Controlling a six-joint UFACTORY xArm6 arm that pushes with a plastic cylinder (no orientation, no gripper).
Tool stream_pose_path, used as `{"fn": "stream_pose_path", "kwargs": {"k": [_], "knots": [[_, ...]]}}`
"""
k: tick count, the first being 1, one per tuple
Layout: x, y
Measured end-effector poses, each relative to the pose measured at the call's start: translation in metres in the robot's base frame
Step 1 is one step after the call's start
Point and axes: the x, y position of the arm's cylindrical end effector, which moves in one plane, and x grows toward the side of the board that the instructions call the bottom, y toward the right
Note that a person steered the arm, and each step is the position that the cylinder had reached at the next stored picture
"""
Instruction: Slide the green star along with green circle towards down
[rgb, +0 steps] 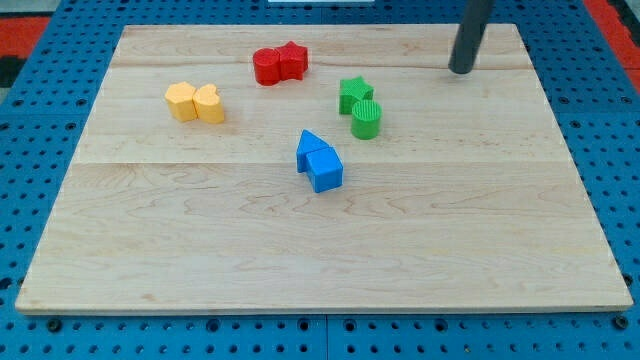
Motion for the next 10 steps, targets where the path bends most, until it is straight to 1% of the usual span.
{"fn": "stream_pose_path", "kwargs": {"k": [1,2,5,10], "knots": [[-0.001,-0.037],[-0.001,-0.062],[-0.001,-0.113],[0.035,-0.115]]}}
